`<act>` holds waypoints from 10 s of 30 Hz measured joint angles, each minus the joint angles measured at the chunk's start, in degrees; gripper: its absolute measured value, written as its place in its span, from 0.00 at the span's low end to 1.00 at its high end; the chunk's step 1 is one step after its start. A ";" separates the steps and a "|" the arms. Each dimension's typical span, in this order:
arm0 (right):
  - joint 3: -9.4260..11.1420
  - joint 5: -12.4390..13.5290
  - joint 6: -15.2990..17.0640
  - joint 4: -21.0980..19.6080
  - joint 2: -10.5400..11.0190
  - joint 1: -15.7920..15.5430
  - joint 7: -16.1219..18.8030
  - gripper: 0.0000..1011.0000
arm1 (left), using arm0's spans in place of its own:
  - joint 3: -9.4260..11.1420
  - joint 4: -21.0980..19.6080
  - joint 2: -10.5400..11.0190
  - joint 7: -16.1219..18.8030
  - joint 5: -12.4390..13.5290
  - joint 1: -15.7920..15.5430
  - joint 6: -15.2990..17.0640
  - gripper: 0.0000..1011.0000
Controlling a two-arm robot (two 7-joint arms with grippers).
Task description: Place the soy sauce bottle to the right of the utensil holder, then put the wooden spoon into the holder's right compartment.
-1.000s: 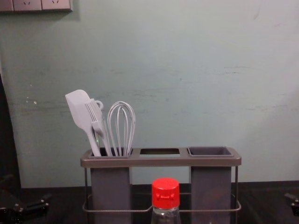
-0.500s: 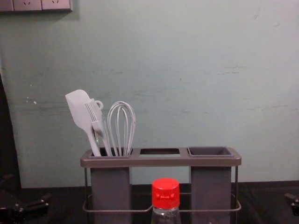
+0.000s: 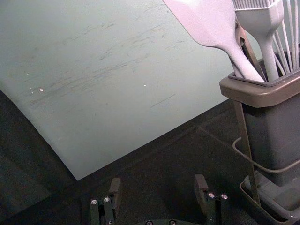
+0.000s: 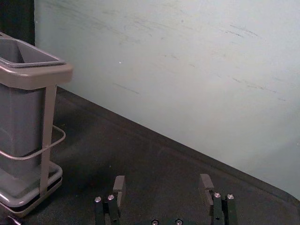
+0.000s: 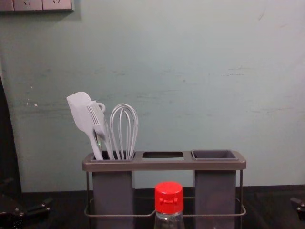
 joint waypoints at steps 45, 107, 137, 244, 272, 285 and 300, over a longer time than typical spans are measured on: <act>5.27 1.31 -2.50 -10.89 3.74 -7.15 0.95 0.99 | 0.00 0.00 0.00 0.00 0.00 0.00 0.00 1.00; -4.95 16.67 5.12 -14.83 -0.79 -0.44 39.74 0.99 | 0.00 0.00 0.00 0.00 0.00 0.00 0.00 1.00; -6.86 13.78 4.59 -10.67 -4.21 3.42 38.41 0.99 | 0.00 0.00 0.00 0.00 0.00 0.00 0.00 1.00; 9.97 14.25 6.41 -4.31 -2.25 3.24 31.34 0.39 | 0.00 0.00 0.00 0.00 0.00 0.00 0.00 1.00; 9.22 11.75 4.74 2.43 -6.88 6.69 29.74 0.39 | 0.00 0.00 0.00 0.00 0.00 0.00 0.00 1.00; 8.33 10.69 4.46 2.54 -7.44 7.11 30.20 0.39 | 0.00 0.00 0.00 0.00 0.00 0.00 0.00 1.00; 8.08 10.20 3.23 3.85 -8.19 7.33 30.46 0.39 | 0.00 0.00 0.00 0.00 0.00 0.00 0.00 1.00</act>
